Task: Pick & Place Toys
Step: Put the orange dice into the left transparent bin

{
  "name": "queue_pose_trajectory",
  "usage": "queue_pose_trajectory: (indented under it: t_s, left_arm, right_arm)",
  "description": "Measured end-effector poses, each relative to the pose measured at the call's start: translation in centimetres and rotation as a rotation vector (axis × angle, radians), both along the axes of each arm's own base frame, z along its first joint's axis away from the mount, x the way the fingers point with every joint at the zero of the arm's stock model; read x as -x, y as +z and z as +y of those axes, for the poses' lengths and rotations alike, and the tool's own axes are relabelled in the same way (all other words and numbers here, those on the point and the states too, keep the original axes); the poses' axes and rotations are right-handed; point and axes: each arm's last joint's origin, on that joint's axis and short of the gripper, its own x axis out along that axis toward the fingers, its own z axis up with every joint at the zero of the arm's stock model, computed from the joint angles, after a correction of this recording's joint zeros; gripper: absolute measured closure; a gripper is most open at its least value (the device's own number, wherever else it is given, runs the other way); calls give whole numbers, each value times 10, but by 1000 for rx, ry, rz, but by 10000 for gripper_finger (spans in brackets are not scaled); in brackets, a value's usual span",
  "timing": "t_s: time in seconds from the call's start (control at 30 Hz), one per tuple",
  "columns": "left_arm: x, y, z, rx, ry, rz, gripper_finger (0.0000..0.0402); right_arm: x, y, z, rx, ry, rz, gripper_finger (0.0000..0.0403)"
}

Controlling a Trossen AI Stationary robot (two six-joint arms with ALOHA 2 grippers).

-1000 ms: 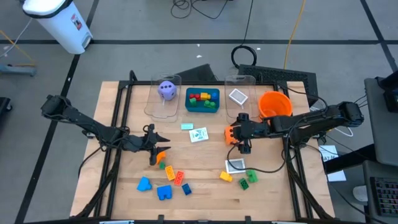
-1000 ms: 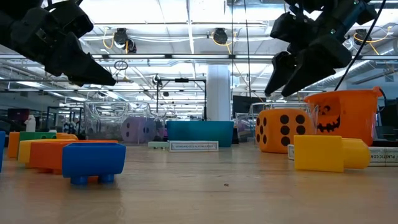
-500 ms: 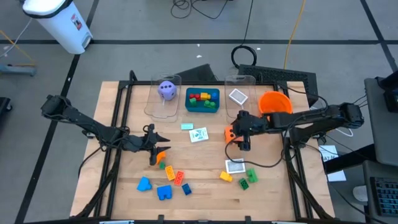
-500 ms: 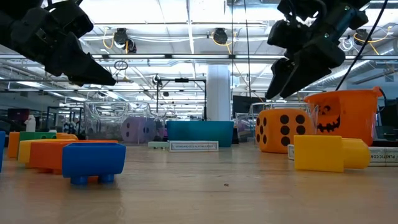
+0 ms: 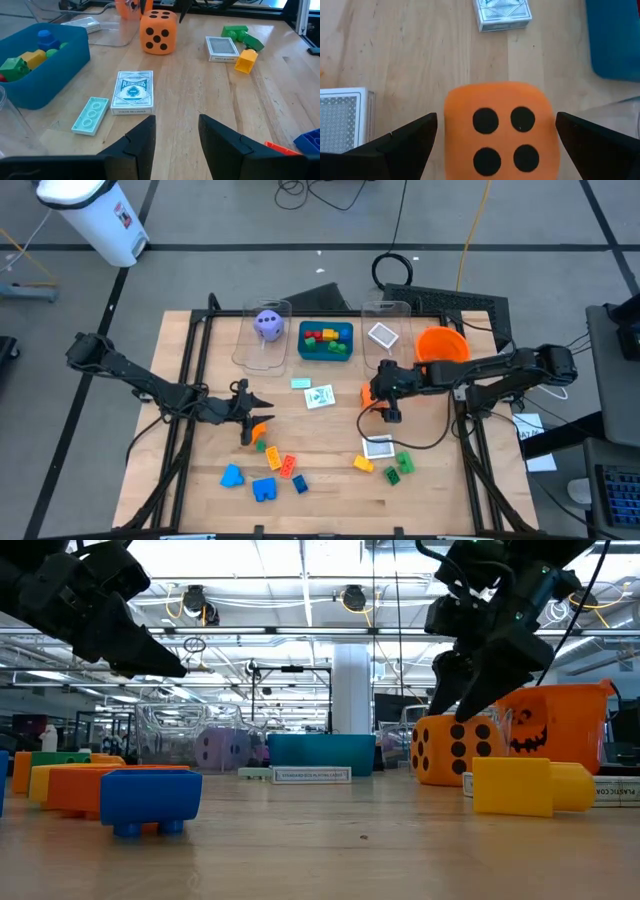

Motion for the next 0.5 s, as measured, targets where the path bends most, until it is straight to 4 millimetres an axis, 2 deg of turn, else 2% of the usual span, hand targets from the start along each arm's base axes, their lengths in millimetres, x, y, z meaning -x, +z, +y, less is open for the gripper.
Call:
queue_pose_trajectory:
  t_s: [0.23,0.5]
  left_arm:
    - [0,0,0,0,0,0,249]
    - [0,0,0,0,0,0,249]
  right_arm:
    - [0,-4,-9,-1,-38,31,3]
    - [0,-6,-11,-19,-62,36,3]
